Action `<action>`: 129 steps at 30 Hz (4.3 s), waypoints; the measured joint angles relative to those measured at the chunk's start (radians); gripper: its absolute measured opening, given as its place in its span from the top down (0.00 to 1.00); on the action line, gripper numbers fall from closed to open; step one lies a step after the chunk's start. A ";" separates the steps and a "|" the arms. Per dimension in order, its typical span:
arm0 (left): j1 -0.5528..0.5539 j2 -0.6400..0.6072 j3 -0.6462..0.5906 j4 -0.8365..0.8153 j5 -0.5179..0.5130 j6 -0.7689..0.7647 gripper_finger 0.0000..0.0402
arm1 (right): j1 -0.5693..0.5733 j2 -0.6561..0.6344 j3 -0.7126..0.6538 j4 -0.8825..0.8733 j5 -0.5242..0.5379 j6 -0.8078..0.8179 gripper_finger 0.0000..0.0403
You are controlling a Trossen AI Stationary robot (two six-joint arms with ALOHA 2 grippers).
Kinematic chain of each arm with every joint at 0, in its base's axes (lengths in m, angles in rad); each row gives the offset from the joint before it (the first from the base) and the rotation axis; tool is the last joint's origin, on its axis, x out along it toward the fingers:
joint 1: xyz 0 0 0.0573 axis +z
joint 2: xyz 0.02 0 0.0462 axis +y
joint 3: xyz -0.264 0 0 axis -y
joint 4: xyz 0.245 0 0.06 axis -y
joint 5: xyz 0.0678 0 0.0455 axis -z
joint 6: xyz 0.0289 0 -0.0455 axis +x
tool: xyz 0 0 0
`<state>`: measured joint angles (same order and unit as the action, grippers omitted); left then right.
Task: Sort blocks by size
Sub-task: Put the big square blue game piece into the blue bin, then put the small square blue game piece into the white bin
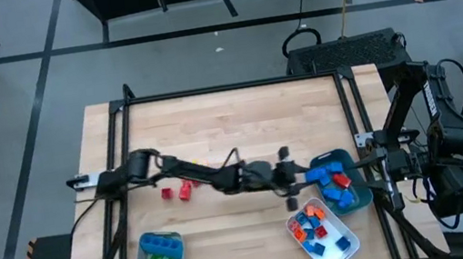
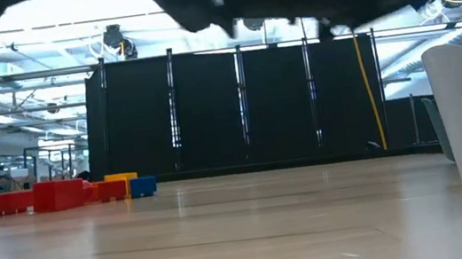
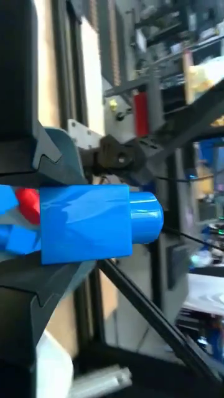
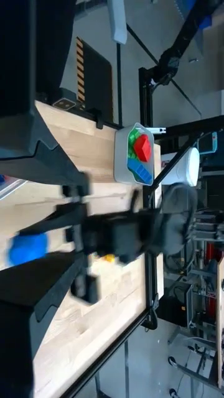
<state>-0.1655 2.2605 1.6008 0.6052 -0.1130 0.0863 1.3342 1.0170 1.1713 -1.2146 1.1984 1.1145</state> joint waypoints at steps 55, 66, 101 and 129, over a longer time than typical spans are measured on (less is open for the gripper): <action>0.045 -0.643 -0.637 -0.919 -0.190 -0.205 0.33 | 0.000 0.015 0.000 -0.003 -0.044 -0.061 0.58; 0.032 -0.685 -0.858 -0.840 -0.218 -0.416 0.33 | 0.000 0.015 0.000 -0.001 -0.041 -0.052 0.58; -0.090 -0.683 -0.843 -0.218 -0.201 -0.345 0.65 | 0.000 0.014 0.000 0.007 0.005 -0.033 0.58; -0.188 0.012 -0.006 0.031 0.115 -0.026 0.65 | 0.000 0.015 0.000 0.015 0.007 0.000 0.58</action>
<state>-0.3538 2.2720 1.5945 0.6363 0.0024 0.0599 1.3342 1.0325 1.1713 -1.1995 1.2058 1.1145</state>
